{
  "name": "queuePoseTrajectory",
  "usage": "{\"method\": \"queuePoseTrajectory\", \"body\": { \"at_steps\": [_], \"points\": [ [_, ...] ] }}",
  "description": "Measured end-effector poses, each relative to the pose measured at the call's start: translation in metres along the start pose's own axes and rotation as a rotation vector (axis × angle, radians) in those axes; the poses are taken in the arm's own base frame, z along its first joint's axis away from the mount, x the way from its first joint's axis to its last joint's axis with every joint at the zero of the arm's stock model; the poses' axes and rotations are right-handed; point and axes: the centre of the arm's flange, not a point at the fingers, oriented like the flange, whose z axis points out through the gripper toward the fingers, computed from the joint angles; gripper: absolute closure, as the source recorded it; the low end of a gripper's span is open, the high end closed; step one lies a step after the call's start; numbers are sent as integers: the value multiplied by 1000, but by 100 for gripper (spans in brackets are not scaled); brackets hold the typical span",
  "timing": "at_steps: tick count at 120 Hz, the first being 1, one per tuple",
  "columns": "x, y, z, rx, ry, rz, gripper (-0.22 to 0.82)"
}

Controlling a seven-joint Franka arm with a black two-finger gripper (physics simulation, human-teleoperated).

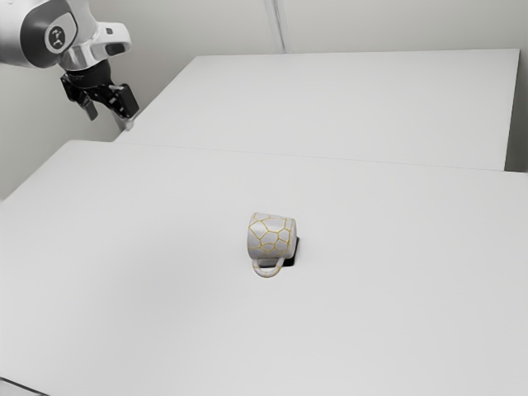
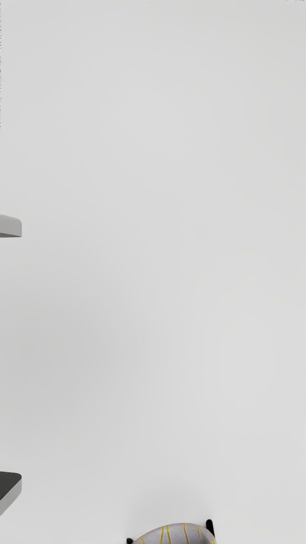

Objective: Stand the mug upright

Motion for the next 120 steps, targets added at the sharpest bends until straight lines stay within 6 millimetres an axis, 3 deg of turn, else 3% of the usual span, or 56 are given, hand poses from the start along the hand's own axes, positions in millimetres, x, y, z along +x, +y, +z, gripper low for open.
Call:
{"method": "queuePoseTrajectory", "body": {
  "at_steps": [16, 31, 55, 64, 89, 103, 120],
  "points": [
    [0, 0, 2, -1, -1, -28, 0],
    [2, 13, 1, -4, 2, -25, 0],
    [-1, 20, 24, -120, -30, -75, 0],
    [-6, 25, 50, -243, -72, -123, 0],
    [-17, 25, 146, -535, -236, -305, 0],
    [-14, 25, 186, -654, -296, -395, 0],
    [0, 62, 228, -776, -376, -433, 0]
  ]
}}
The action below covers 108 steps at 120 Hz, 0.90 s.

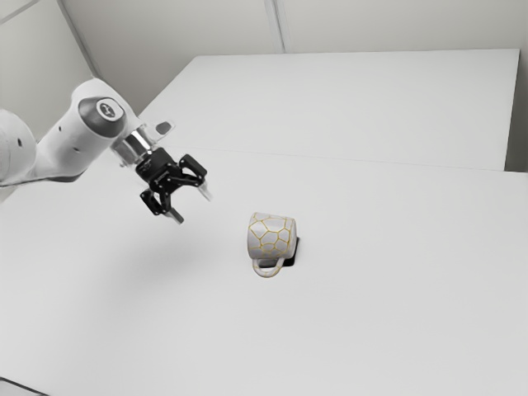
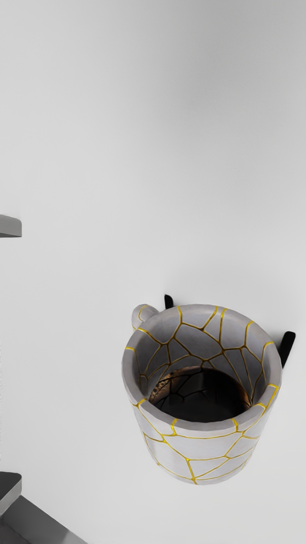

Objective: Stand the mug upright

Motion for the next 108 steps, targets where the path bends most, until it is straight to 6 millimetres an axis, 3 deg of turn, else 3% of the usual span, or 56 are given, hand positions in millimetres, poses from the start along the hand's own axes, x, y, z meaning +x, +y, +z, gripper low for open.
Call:
{"method": "queuePoseTrajectory", "body": {
  "at_steps": [24, 46, 65, 108],
  "points": [
    [25, -5, 42, -88, -49, -66, 0],
    [47, -3, 67, -170, -32, -110, 0],
    [64, 2, 79, -232, -19, -135, 0],
    [75, 11, 109, -344, -19, -194, 0]
  ]
}}
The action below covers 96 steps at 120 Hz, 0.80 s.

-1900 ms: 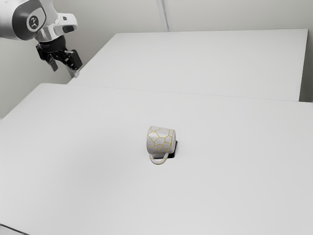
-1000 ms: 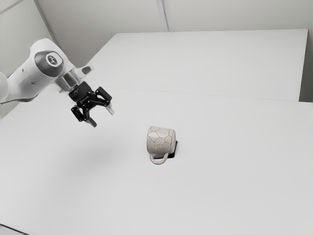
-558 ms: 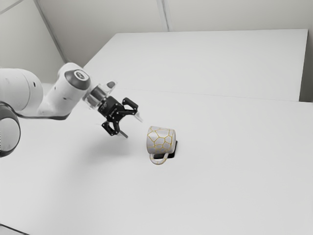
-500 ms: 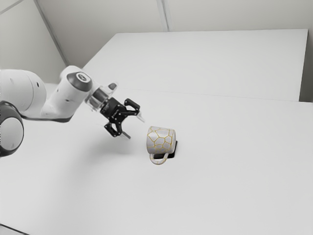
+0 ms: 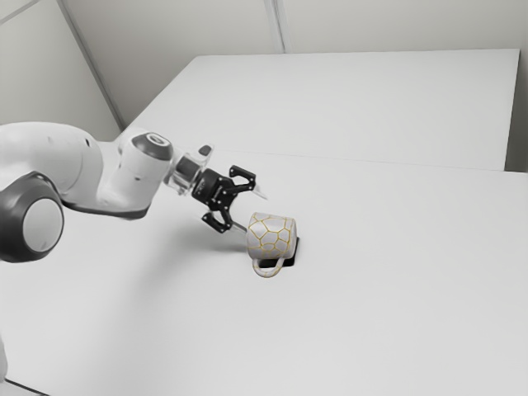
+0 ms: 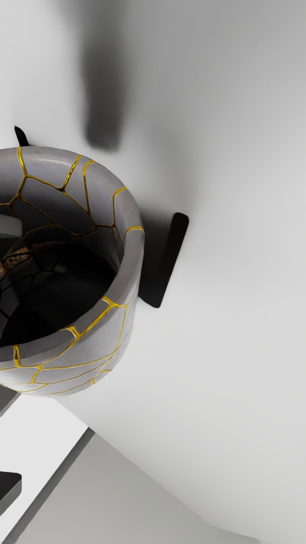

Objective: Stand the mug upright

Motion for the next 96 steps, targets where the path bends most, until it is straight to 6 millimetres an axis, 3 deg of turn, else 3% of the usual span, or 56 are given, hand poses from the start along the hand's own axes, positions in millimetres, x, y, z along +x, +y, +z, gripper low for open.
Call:
{"method": "queuePoseTrajectory", "body": {
  "at_steps": [40, 58, 67, 81, 96],
  "points": [
    [6, 2, 27, -87, -5, -51, 0],
    [5, 8, 26, -40, 9, -23, 39],
    [4, 14, 26, -26, 14, -9, 53],
    [2, 26, 27, -17, 19, 11, 66],
    [1, 29, 29, -10, 19, 11, 72]
  ]
}}
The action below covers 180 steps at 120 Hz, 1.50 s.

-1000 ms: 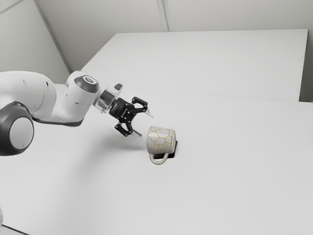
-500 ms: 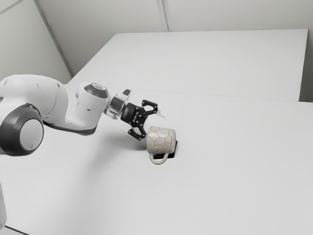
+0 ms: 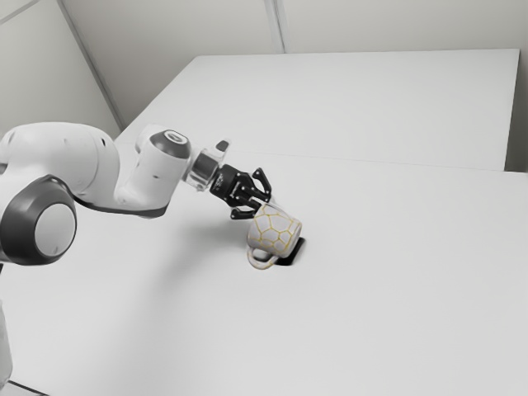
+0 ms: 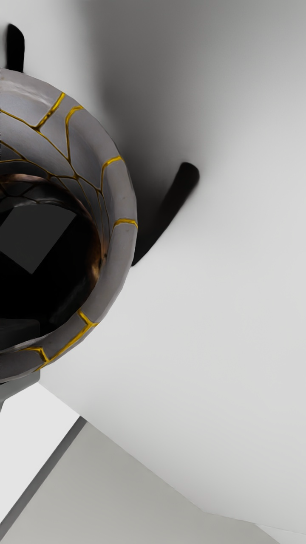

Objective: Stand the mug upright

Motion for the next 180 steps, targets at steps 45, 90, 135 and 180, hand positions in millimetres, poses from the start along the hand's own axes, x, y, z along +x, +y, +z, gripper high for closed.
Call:
{"method": "queuePoseTrajectory", "body": {
  "at_steps": [45, 90, 135, 180],
  "points": [
    [-47, 43, -41, 282, 85, 214, 77],
    [-82, 38, -64, 855, 181, 491, 78],
    [-85, 18, -60, 1020, 211, 559, 78],
    [-62, 2, -37, 1022, 241, 572, 78]
  ]
}}
